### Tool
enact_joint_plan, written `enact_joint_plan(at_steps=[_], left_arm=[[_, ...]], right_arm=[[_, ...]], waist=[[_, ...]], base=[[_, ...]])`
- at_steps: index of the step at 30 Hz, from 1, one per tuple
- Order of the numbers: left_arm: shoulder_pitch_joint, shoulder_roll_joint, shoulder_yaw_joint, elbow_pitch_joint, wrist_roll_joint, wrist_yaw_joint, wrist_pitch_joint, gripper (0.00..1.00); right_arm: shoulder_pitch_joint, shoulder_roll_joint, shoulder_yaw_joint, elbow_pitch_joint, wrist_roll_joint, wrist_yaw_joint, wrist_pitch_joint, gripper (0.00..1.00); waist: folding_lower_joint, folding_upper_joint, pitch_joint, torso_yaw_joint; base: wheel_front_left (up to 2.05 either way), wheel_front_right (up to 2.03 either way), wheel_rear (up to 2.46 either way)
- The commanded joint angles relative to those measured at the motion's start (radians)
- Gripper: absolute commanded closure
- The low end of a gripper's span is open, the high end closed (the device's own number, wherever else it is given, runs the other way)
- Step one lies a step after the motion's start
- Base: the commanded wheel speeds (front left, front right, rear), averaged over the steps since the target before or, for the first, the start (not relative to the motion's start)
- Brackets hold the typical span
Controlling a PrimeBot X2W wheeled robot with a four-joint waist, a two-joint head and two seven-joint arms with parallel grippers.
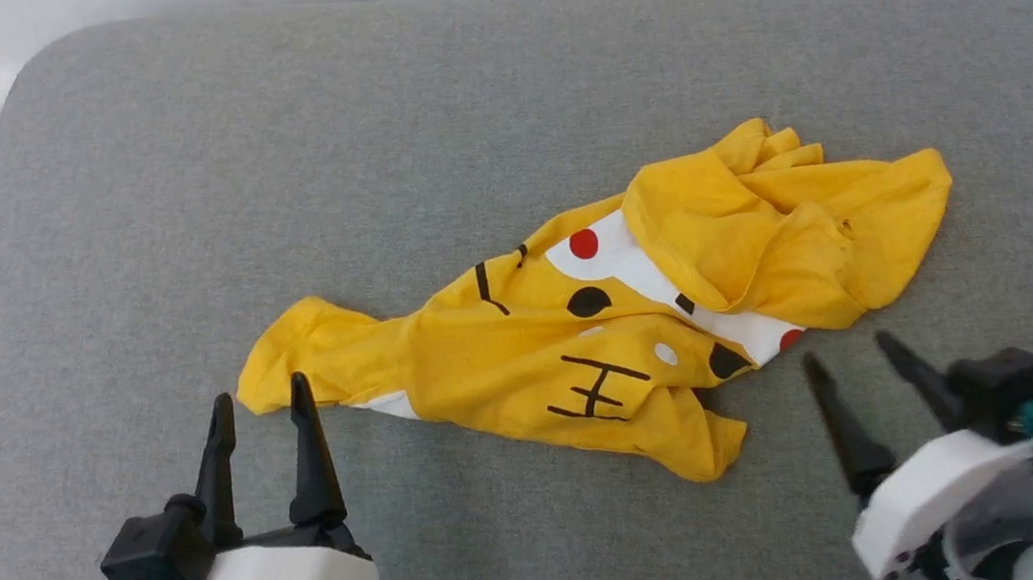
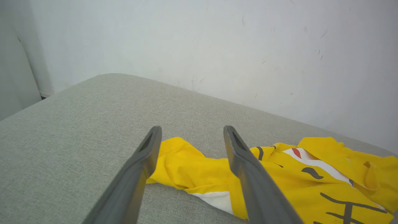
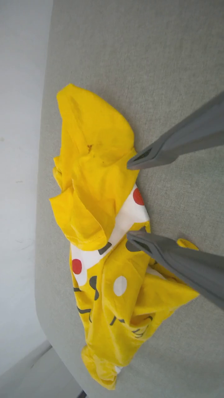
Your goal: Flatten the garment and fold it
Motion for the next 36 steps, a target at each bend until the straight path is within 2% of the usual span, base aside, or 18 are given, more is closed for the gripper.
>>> enact_joint_plan(at_steps=[1, 6, 9, 14, 20, 21, 22, 23, 24, 30, 36], left_arm=[[0.008, -0.005, 0.006, -0.011, 0.02, 0.0, -0.004, 0.0], [0.015, -0.023, 0.013, -0.036, 0.063, -0.001, -0.005, 0.0], [0.016, -0.03, 0.025, -0.04, 0.071, -0.009, -0.005, 0.0], [0.016, -0.047, 0.03, -0.049, 0.083, -0.012, -0.005, 0.0], [-0.001, -0.057, 0.037, -0.039, 0.088, -0.024, -0.005, 0.0], [-0.004, -0.058, 0.037, -0.037, 0.089, -0.026, -0.005, 0.0], [-0.006, -0.059, 0.037, -0.034, 0.09, -0.028, -0.005, 0.0], [-0.009, -0.061, 0.037, -0.032, 0.09, -0.03, -0.005, 0.0], [-0.011, -0.062, 0.037, -0.03, 0.091, -0.031, -0.005, 0.0], [-0.007, -0.066, 0.054, -0.027, 0.092, -0.034, -0.005, 0.0], [-0.008, -0.068, 0.061, -0.023, 0.095, -0.047, -0.005, 0.0]], right_arm=[[-0.013, 0.002, 0.028, -0.016, -0.02, -0.001, 0.047, 0.0], [-0.004, -0.017, 0.18, -0.042, -0.054, -0.001, 0.272, 0.0], [-0.011, -0.045, 0.251, -0.06, -0.038, -0.001, 0.359, 0.0], [-0.052, -0.09, 0.322, -0.049, -0.049, -0.001, 0.384, 0.0], [-0.118, -0.11, 0.365, 0.086, -0.056, -0.001, 0.345, 0.0], [-0.129, -0.111, 0.368, 0.114, -0.057, -0.001, 0.336, 0.5], [-0.139, -0.11, 0.369, 0.14, -0.056, -0.001, 0.325, 0.65], [-0.149, -0.103, 0.361, 0.163, -0.053, -0.001, 0.309, 0.92], [-0.159, -0.1, 0.357, 0.183, -0.053, -0.001, 0.296, 1.0], [-0.208, -0.059, 0.288, 0.206, -0.002, -0.001, 0.239, 1.0], [-0.229, -0.039, 0.141, 0.093, 0.14, -0.001, 0.309, 1.0]], waist=[[0.0, -0.0001, 0.002, 0.012], [0.0, -0.0001, 0.004, 0.034], [0.0, -0.0001, 0.007, 0.043], [0.0, -0.0001, 0.019, 0.053], [0.0, -0.0001, 0.025, 0.063], [0.0, -0.0001, 0.025, 0.065], [0.0, -0.0001, 0.025, 0.067], [0.0, -0.0001, 0.026, 0.068], [0.0, -0.0001, 0.026, 0.068], [0.0, -0.0001, 0.023, 0.047], [0.0, -0.0001, 0.02, 0.018]], base=[[0.0, 0.0, 0.0], [0.0, 0.0, 0.0], [0.0, 0.0, 0.0], [0.0, 0.0, 0.0], [0.0, 0.0, 0.0], [0.0, 0.0, 0.0], [0.0, 0.0, 0.0], [0.0, 0.0, 0.0], [0.0, 0.0, 0.0], [0.0, 0.0, 0.0], [0.0, 0.0, 0.0]])
